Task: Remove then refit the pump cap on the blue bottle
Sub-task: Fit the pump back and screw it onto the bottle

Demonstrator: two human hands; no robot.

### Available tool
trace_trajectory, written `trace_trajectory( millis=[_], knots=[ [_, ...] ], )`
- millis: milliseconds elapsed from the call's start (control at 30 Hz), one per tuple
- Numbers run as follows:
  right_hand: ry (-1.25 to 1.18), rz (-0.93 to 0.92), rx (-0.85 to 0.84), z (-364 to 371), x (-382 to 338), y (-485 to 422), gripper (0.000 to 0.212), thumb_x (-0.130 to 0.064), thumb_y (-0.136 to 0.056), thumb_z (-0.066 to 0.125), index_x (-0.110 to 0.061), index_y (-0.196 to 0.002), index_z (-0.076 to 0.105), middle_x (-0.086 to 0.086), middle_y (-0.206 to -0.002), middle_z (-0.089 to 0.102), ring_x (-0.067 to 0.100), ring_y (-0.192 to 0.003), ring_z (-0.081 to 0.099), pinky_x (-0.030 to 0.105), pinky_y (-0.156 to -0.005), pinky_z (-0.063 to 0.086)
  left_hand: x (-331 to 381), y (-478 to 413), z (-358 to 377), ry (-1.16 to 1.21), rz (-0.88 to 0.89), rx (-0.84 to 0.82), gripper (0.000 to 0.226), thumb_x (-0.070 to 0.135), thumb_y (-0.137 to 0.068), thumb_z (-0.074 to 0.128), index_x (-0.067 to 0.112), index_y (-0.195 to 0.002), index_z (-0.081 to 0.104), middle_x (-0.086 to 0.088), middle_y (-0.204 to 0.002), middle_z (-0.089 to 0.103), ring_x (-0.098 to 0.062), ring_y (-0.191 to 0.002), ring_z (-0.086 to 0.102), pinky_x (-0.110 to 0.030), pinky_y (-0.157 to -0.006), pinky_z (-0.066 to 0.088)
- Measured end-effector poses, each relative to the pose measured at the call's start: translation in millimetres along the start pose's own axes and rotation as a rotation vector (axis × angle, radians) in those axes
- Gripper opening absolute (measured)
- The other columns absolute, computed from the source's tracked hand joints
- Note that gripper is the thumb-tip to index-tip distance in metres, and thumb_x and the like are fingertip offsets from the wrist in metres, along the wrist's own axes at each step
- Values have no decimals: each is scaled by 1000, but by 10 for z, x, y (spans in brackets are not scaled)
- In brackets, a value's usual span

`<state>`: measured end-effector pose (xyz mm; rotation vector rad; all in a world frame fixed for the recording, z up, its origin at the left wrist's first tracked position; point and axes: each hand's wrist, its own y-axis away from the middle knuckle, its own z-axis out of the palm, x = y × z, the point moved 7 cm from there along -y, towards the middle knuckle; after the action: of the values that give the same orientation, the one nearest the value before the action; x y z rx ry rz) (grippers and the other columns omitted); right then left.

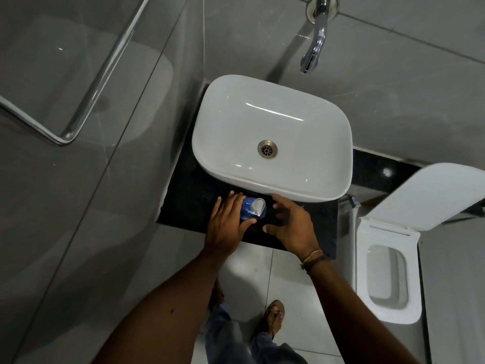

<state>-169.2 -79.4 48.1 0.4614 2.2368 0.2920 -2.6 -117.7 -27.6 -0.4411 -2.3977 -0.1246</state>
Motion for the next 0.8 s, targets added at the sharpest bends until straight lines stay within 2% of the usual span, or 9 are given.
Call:
trace_trajectory(
  millis=[67, 133, 200, 300, 433, 800],
  knots=[
    [-64, 78, -2, 108, 126, -1, 77, 2, -81, 85, -17, -149, 55, 8, -140, 66, 26, -121, 70, 44, -106, 60, -10, 14, 12, 84, -49, -36, 67, 44, -95, 65, 6, -147, 47, -13, -149, 54, -31, -139, 49, -50, -116, 40],
    [-157, 107, -14, 202, 183, -22, 72, 11, -85, 76, -12, -149, 54, 13, -144, 65, 31, -129, 67, 48, -110, 57, -15, 27, 14, 156, -92, -54, 67, 43, -95, 65, 10, -148, 44, -10, -148, 52, -28, -134, 51, -44, -108, 47],
    [-207, 85, -14, 265, 197, -54, 68, 16, -87, 71, -6, -149, 54, 15, -144, 65, 31, -136, 63, 50, -116, 52, -12, 36, 15, 190, -117, -66, 67, 41, -95, 65, 11, -150, 42, -8, -149, 50, -27, -132, 52, -39, -104, 47],
    [-262, 69, -20, 331, 215, -78, 62, 18, -90, 65, 0, -148, 53, 17, -144, 65, 30, -138, 62, 50, -119, 49, -8, 36, 26, 213, -125, -82, 66, 41, -96, 64, 12, -151, 40, -8, -150, 49, -27, -133, 52, -39, -104, 47],
    [-354, 63, -18, 378, 246, -86, 55, 19, -94, 60, 6, -147, 52, 23, -144, 64, 38, -137, 62, 57, -116, 51, -19, 34, 41, 228, -144, -91, 66, 42, -98, 62, 14, -153, 37, -7, -151, 47, -26, -134, 50, -42, -106, 47],
    [-413, 58, -28, 634, 36, -149, 55, 18, -94, 60, 0, -146, 56, 19, -138, 69, 36, -133, 66, 57, -112, 54, -228, 46, -313, 222, -139, -60, 65, 39, -95, 66, 13, -150, 42, -6, -147, 50, -26, -131, 55, -44, -104, 50]
  ],
)
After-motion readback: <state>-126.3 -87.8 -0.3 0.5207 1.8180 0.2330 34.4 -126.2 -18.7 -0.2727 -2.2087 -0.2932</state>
